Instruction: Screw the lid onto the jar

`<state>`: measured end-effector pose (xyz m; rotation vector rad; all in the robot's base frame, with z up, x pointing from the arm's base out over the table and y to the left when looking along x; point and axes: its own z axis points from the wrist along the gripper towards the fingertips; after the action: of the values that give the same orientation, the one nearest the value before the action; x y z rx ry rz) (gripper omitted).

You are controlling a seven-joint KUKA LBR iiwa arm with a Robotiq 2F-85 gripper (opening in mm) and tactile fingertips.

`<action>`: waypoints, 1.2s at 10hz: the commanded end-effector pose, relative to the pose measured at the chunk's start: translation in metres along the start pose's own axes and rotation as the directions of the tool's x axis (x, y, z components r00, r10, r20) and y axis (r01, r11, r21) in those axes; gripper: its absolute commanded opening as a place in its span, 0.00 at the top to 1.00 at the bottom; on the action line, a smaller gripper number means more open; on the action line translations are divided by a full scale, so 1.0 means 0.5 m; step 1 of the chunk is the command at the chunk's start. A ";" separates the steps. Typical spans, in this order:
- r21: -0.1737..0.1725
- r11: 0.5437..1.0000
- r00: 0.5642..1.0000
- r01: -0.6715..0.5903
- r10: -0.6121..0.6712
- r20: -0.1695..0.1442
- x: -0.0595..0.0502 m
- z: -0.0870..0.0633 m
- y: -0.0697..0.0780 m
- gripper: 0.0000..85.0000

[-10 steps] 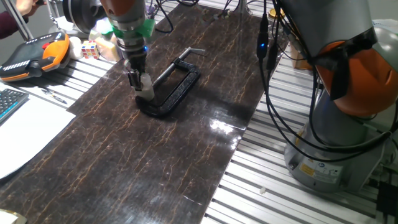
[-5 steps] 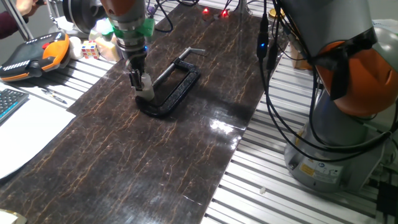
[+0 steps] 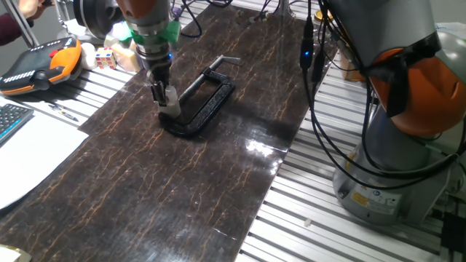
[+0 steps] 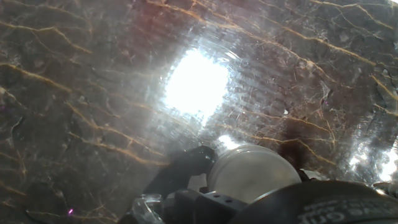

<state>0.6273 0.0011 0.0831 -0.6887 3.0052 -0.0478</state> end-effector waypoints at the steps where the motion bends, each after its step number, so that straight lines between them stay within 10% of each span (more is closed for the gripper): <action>1: 0.001 1.000 1.000 0.000 0.000 -0.001 0.000 0.000 0.000 0.18; 12: -0.007 0.996 0.996 -0.086 0.086 -0.025 0.000 0.004 0.003 0.18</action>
<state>0.6270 0.0021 0.0809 -0.5571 3.0576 -0.0410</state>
